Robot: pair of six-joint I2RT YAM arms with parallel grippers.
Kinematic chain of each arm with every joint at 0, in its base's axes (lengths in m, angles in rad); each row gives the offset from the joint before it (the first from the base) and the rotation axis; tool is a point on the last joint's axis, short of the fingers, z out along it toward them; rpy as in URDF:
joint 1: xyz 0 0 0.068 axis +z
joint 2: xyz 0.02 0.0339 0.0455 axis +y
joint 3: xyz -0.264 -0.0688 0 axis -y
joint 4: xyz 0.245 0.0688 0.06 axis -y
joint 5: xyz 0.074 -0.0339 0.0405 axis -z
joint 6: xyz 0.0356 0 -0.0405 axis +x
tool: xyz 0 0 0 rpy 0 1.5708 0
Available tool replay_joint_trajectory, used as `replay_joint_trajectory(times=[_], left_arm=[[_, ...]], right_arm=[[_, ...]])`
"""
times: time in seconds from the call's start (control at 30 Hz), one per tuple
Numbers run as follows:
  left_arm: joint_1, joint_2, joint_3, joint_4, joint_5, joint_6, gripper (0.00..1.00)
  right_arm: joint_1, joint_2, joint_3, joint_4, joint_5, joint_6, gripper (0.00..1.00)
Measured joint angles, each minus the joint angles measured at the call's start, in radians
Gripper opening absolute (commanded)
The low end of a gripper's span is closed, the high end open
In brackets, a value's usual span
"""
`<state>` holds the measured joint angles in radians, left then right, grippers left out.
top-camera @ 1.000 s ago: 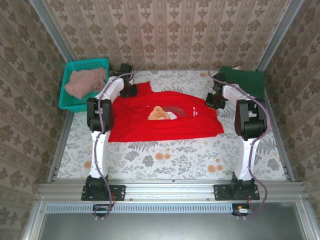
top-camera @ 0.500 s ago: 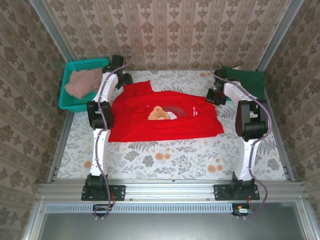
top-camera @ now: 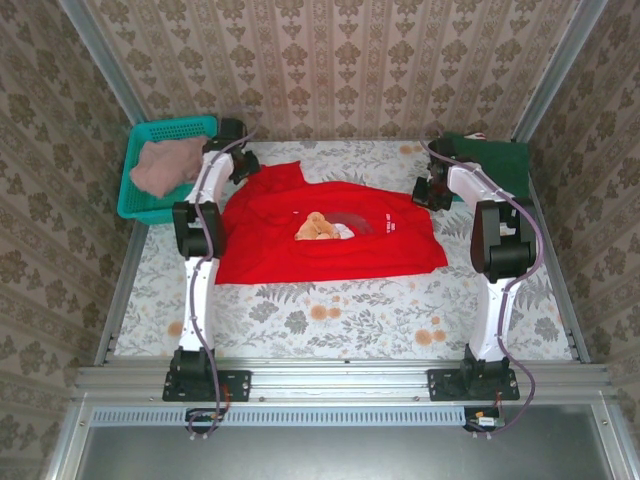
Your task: Fold and stack the t-shirts
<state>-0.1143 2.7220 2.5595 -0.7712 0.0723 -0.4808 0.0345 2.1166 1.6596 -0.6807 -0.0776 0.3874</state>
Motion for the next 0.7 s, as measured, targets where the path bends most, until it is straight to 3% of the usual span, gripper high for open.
replay_joint_trajectory(times=[0.1, 0.2, 0.7], left_arm=[[0.014, 0.006, 0.0, 0.012, 0.025, -0.035, 0.06], [0.027, 0.012, 0.0, 0.047, 0.074, -0.058, 0.0], [0.018, -0.107, -0.157, 0.159, 0.196, -0.066, 0.0]], right_arm=[[0.0, 0.0, -0.001, 0.0, -0.006, 0.0, 0.02], [0.0, 0.0, -0.002, 0.001, -0.008, 0.0, 0.01], [0.0, -0.015, 0.015, 0.0, -0.009, 0.001, 0.0]])
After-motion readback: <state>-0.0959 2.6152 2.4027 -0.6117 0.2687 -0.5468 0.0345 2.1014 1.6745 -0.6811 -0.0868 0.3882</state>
